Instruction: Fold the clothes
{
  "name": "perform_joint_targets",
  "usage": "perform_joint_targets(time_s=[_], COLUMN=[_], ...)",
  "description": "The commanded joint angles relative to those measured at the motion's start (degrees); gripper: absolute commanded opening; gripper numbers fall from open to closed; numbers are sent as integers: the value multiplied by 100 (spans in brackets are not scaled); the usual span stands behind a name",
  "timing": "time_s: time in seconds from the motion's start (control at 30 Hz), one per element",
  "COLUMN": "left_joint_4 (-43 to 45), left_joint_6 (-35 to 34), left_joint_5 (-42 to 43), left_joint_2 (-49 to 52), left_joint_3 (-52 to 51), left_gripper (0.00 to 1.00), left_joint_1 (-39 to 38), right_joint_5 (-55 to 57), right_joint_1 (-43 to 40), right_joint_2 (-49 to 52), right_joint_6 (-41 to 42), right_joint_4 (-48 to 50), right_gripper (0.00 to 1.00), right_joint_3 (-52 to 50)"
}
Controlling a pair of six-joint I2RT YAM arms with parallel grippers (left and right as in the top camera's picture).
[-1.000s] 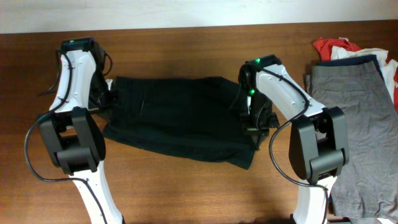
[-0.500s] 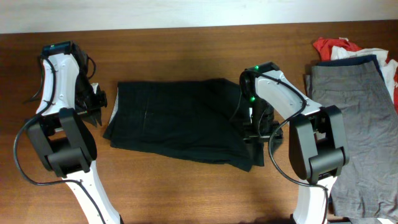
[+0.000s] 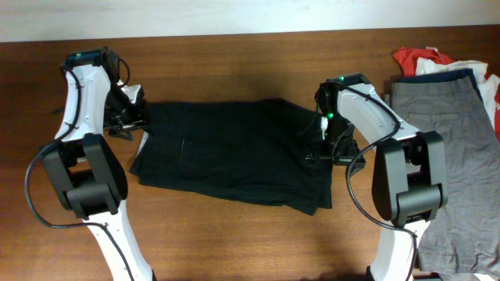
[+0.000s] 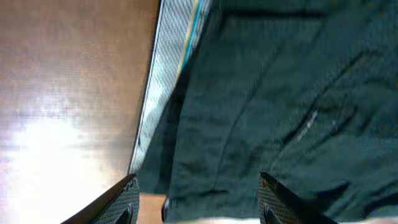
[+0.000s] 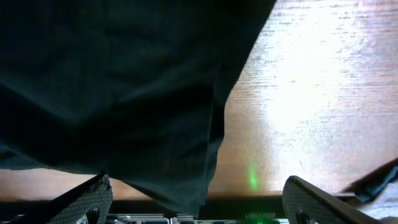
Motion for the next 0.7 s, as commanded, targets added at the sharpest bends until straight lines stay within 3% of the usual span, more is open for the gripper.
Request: perform_joint_targets(time_s=[0.0,0.03,0.07,0.17,0.23,0.27,0.3,0.4,0.47,0.6,0.63,0.67], left_joint_4=[505,610,629,715,817,846,863,852,839,841,846,844], left_joint_6=[208,302,597,608,402,96,-208,-354,-680,-671,-673,-671], left_joint_5=[66,101,393,424,179,-302,-848,-1172,-1451,-1445,-1443,-1445], left_joint_2=[446,551,638,870,1021,1082,1104,1108,1108,1108,1108,1108], left_joint_3=[98,98,98,98,98,98,98,98,98,98,98,98], left_gripper=[60,60,59,60,47,29,19,2,1,1,1,1], left_joint_1=[9,-17,-79,-223,-258,-240,-203,-50,15,72,72,72], right_joint_5=[-17,-17,-15,-17,-15,-15,-13,264,686,717,671,651], right_joint_1=[4,2,2,2,2,4,4,2,-2,-11,-4,-7], right_joint_2=[-109,-109,-109,-109,-109,-109,-109,-83,-63,2,57,179], right_joint_6=[7,9,9,9,9,9,11,393,463,509,520,651], right_joint_4=[236,350,450,898,1211,1508,1803,2524,2942,3611,3692,3746], right_gripper=[91,100,99,99,99,99,99,99,99,99,98,89], right_joint_3=[85,85,85,85,85,76,42,-94,-94,-94,-94,-94])
